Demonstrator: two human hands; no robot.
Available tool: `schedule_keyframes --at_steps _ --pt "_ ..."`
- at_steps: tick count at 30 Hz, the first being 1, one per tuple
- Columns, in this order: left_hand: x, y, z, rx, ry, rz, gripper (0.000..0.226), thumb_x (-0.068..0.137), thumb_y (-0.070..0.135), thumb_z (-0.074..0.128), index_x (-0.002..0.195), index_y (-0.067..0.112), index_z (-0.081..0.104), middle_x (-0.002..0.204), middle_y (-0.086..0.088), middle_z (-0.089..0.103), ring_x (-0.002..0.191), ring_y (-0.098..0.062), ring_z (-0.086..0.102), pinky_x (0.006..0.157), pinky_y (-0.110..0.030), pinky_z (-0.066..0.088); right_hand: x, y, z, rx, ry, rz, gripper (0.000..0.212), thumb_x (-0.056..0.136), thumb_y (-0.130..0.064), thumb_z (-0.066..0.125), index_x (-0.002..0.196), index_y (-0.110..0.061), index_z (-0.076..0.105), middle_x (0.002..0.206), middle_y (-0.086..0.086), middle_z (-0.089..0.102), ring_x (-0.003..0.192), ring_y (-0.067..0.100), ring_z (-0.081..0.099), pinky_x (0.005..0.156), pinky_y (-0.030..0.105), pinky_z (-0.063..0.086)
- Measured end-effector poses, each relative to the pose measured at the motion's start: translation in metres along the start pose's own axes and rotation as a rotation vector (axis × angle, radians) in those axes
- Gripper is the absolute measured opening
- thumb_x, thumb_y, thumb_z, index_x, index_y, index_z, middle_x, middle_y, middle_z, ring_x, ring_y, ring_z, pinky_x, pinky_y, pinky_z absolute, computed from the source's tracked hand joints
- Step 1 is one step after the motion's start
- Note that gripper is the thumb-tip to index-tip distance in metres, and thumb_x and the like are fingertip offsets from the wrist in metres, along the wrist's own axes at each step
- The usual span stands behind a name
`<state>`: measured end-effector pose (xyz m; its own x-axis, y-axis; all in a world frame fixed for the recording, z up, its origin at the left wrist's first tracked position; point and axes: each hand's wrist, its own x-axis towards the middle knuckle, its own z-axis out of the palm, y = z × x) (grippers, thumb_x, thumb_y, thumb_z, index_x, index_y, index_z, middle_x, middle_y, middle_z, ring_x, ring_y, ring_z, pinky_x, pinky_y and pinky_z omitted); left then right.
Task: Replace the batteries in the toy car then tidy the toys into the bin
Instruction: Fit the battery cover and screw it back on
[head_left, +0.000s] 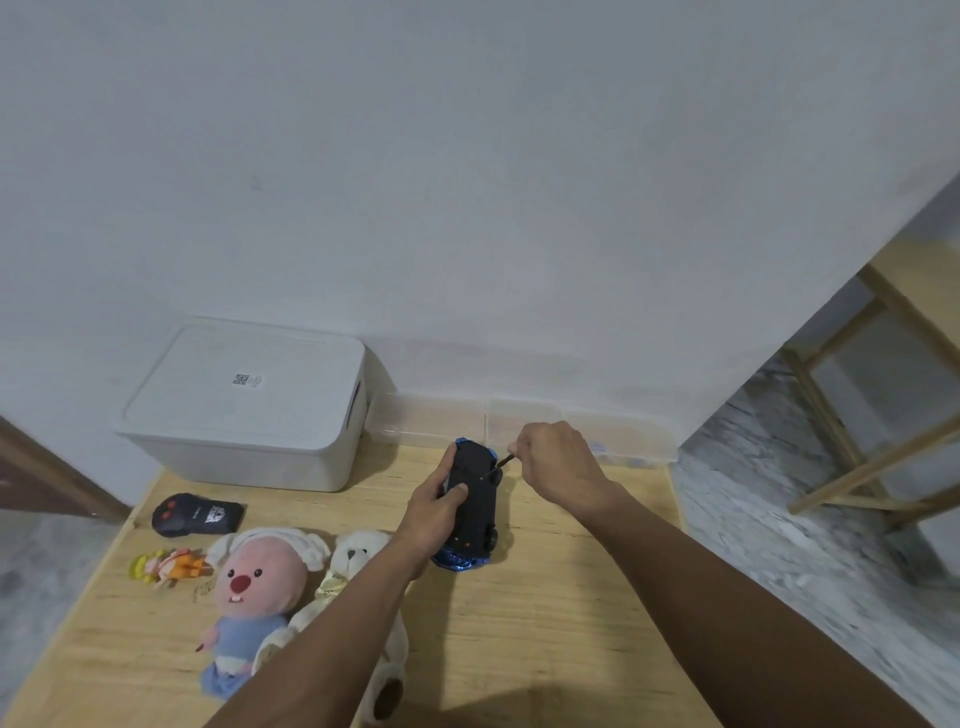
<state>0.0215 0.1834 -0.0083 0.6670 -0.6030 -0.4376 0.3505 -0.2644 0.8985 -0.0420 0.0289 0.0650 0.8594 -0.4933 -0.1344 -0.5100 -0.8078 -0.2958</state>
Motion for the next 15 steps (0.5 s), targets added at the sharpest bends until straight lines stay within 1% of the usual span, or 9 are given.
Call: schedule_keyframes --at_steps 1,3,5,6,7,9,10,13,15 --pt "-0.0001 0.0005 0.0008 0.0 -0.003 0.001 0.058 0.1 0.011 0.044 0.149 0.039 0.031 0.125 0.004 0.058 0.104 -0.013 0.059 0.083 -0.027 0.051 -0.0014 -0.0021 -0.0009 -0.073 -0.002 -0.01 0.024 0.1 -0.022 0.048 0.092 -0.008 0.066 0.081 0.008 0.063 0.077 0.027 0.061 0.066 0.035 0.048" --pt "-0.0007 0.001 0.0023 0.004 -0.011 0.001 0.058 0.1 0.011 0.044 0.148 0.039 0.031 0.121 0.007 0.059 0.104 -0.013 0.06 0.081 -0.025 0.051 -0.0024 -0.0043 -0.0022 -0.163 0.004 -0.026 0.033 0.104 -0.027 0.038 0.091 -0.01 0.063 0.078 0.009 0.059 0.076 0.029 0.058 0.068 0.036 0.049" --pt "-0.0007 0.0004 0.0025 0.001 -0.016 -0.003 0.057 0.1 0.011 0.044 0.149 0.039 0.031 0.121 0.005 0.06 0.104 -0.016 0.06 0.081 -0.027 0.051 -0.001 -0.0039 -0.0019 -0.129 0.003 0.012 0.041 0.103 -0.036 0.036 0.08 -0.01 0.059 0.073 0.007 0.057 0.07 0.027 0.055 0.065 0.034 0.046" --pt "-0.0006 0.0001 0.0024 -0.001 -0.017 -0.006 0.057 0.1 0.011 0.044 0.149 0.039 0.031 0.122 0.004 0.06 0.103 -0.017 0.061 0.08 -0.027 0.052 0.0008 -0.0029 -0.0009 -0.082 -0.001 0.033 0.044 0.102 -0.039 0.039 0.076 -0.009 0.058 0.073 0.007 0.058 0.07 0.027 0.055 0.065 0.034 0.044" --pt "-0.0005 -0.0003 0.0025 0.0 -0.018 -0.009 0.057 0.1 0.011 0.044 0.149 0.038 0.031 0.122 0.003 0.06 0.103 -0.017 0.061 0.079 -0.026 0.052 0.0025 -0.0012 0.0001 -0.032 -0.013 0.041 0.042 0.1 -0.038 0.045 0.077 -0.008 0.061 0.074 0.008 0.061 0.072 0.028 0.057 0.065 0.034 0.044" --pt "-0.0008 -0.0004 0.0029 -0.001 -0.02 -0.01 0.057 0.1 0.011 0.044 0.149 0.039 0.031 0.118 0.006 0.061 0.101 -0.015 0.061 0.075 -0.024 0.051 0.0056 0.002 0.0017 0.081 -0.027 0.054 0.026 0.095 -0.033 0.057 0.089 -0.01 0.068 0.082 0.008 0.066 0.079 0.027 0.061 0.069 0.034 0.047" --pt "-0.0013 -0.0001 0.003 0.0 -0.02 -0.008 0.057 0.101 0.011 0.043 0.149 0.039 0.031 0.117 0.007 0.061 0.101 -0.015 0.061 0.075 -0.024 0.051 0.0053 0.0026 0.001 0.134 -0.02 0.066 0.018 0.092 -0.03 0.062 0.092 -0.013 0.069 0.082 0.006 0.065 0.078 0.025 0.06 0.068 0.032 0.047" --pt "-0.0013 -0.0001 0.0026 0.004 -0.013 -0.006 0.057 0.101 0.011 0.044 0.149 0.038 0.03 0.126 0.001 0.059 0.103 -0.017 0.06 0.081 -0.028 0.052 0.0025 0.0039 -0.0028 0.197 -0.006 0.039 0.011 0.086 -0.025 0.071 0.085 -0.014 0.07 0.073 0.002 0.063 0.069 0.019 0.058 0.065 0.028 0.046" --pt "-0.0007 -0.0003 0.0018 0.009 -0.006 -0.006 0.057 0.101 0.012 0.044 0.149 0.039 0.03 0.132 -0.002 0.056 0.106 -0.02 0.059 0.086 -0.032 0.052 0.0008 0.0042 -0.0036 0.171 -0.043 -0.013 0.006 0.086 -0.015 0.071 0.088 -0.01 0.074 0.079 0.005 0.068 0.074 0.019 0.062 0.071 0.03 0.051"
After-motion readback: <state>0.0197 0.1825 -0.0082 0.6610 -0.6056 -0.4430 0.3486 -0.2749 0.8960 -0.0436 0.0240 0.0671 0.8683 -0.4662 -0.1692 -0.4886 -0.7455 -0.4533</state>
